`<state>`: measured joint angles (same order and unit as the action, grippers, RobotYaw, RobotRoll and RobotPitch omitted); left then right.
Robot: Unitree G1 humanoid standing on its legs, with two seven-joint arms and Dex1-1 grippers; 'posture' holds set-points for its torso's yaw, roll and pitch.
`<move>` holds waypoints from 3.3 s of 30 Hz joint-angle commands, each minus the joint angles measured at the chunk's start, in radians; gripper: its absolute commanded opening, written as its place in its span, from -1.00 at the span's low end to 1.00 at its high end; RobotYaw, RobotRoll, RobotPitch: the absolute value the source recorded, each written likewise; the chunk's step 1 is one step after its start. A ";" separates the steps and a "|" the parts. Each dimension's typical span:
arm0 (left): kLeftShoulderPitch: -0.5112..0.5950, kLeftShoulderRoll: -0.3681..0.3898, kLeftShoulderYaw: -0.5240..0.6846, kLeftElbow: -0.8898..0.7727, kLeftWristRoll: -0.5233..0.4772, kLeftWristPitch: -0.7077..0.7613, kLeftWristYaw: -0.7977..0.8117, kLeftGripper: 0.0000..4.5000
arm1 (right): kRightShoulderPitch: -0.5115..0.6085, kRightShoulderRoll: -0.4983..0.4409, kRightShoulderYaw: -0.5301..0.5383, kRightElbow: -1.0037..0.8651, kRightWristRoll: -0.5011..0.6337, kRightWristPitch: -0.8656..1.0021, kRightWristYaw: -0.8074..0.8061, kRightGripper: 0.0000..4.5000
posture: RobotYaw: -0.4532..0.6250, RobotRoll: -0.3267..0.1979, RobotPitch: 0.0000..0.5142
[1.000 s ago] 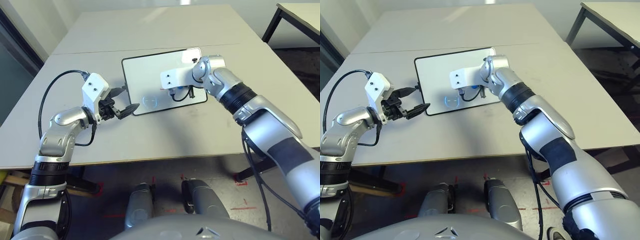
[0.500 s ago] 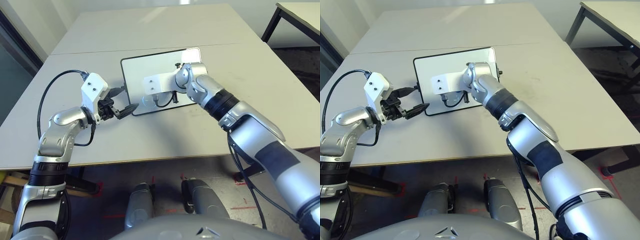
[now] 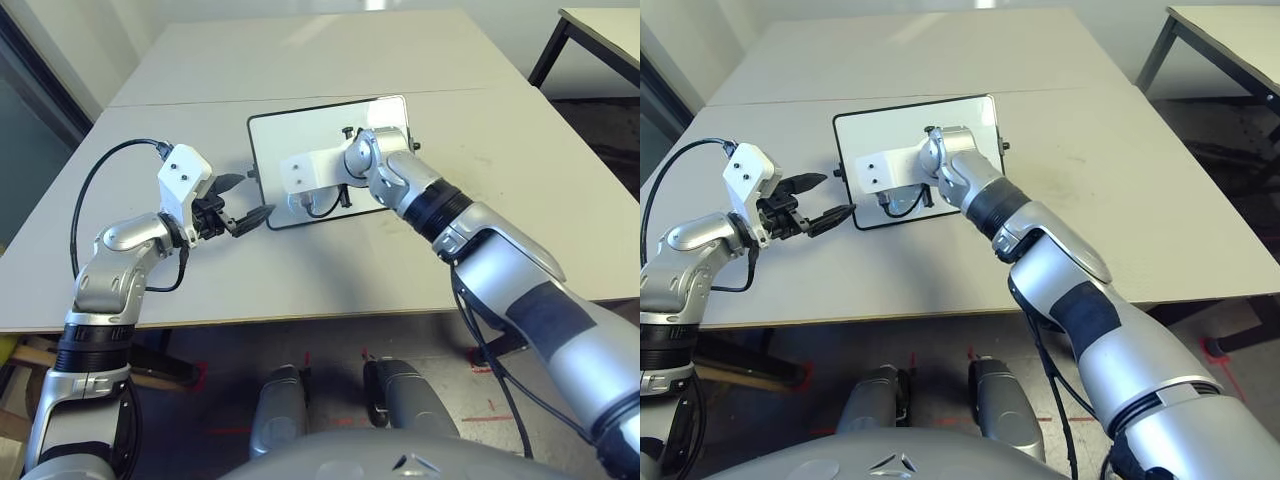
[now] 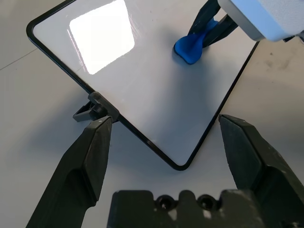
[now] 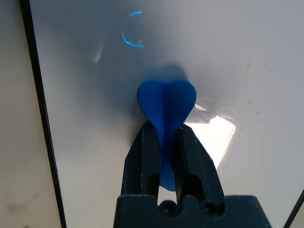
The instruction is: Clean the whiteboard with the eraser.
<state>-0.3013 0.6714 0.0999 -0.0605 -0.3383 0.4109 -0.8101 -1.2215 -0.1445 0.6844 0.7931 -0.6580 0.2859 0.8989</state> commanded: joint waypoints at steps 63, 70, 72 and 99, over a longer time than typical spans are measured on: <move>-0.011 -0.042 -0.033 0.035 0.016 -0.029 -0.004 1.00 | -0.082 -0.341 -0.619 0.500 0.484 0.597 -0.176 -0.91 | -0.23 0.25 -0.65; 0.004 -0.022 -0.026 0.005 0.006 -0.006 -0.003 1.00 | -0.065 -0.323 -0.714 0.521 0.556 0.620 -0.290 -0.57 | -0.22 0.25 -0.65; 0.001 -0.016 -0.026 0.011 0.007 -0.006 -0.009 1.00 | -0.062 -0.320 -0.723 0.518 0.565 0.618 -0.295 -0.30 | -0.23 0.25 -0.66; -0.101 -0.065 0.382 0.266 -0.025 -0.046 0.419 1.00 | 0.359 -0.404 -1.034 0.127 0.844 -0.130 -0.391 0.99 | -0.23 0.25 -0.63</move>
<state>-0.3995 0.6201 0.4653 0.1621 -0.3751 0.3803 -0.4295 -0.8895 -0.5523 -0.3346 0.9328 0.1678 0.1964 0.5272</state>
